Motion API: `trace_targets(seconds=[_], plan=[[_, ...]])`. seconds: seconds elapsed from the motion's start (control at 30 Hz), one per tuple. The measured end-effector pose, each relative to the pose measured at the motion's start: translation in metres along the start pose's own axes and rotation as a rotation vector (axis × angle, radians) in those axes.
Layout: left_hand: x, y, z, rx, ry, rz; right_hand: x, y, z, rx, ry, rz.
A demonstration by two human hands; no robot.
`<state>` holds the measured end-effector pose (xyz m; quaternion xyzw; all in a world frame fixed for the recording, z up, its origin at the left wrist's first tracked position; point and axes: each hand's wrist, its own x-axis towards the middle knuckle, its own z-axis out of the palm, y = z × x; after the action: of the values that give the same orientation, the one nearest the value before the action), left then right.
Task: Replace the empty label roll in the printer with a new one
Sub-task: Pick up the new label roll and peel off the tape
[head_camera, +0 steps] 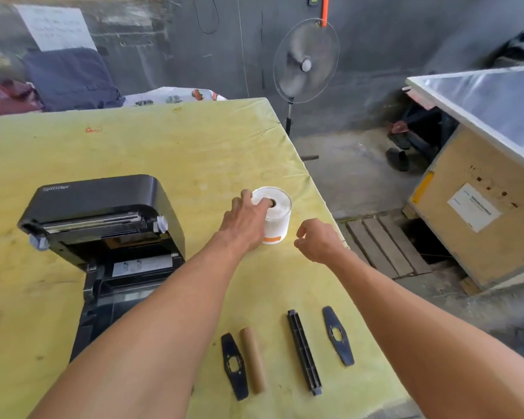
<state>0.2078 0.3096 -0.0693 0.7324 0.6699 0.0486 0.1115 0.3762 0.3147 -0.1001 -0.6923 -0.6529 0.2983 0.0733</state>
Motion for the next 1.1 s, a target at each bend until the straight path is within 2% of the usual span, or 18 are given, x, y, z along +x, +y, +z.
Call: trace_targets(seconds=[0.2,0.33,0.43,0.53,0.63,0.73,0.8,0.93,1.03,1.1], plan=[[0.048,0.011,0.013,0.09,-0.149,-0.066,0.047,0.015,0.005,-0.011,-0.148,-0.043],[0.067,0.011,0.019,0.123,-0.134,-0.043,0.067,0.023,0.012,-0.001,-0.241,-0.082],[0.075,0.007,0.023,0.044,-0.103,-0.025,0.076,0.025,0.015,0.068,-0.283,-0.081],[0.077,0.007,0.029,-0.177,-0.027,-0.129,0.081,0.024,0.011,0.257,-0.285,-0.036],[0.077,0.007,0.031,-0.444,0.097,-0.356,0.083,0.029,-0.001,0.643,-0.308,0.069],[0.066,0.0,0.028,-0.942,0.178,-0.61,0.079,0.028,-0.014,0.829,-0.361,0.089],[0.053,-0.005,0.026,-1.25,0.129,-0.715,0.073,0.018,-0.019,0.902,-0.337,0.06],[0.028,-0.006,0.021,-1.476,0.051,-0.739,0.053,-0.004,-0.026,0.95,-0.206,0.028],[0.009,-0.011,0.015,-1.586,-0.033,-0.587,0.033,-0.012,-0.033,0.932,-0.127,0.031],[-0.003,-0.009,0.014,-1.587,-0.008,-0.529,0.017,-0.014,-0.037,0.931,-0.08,0.035]])
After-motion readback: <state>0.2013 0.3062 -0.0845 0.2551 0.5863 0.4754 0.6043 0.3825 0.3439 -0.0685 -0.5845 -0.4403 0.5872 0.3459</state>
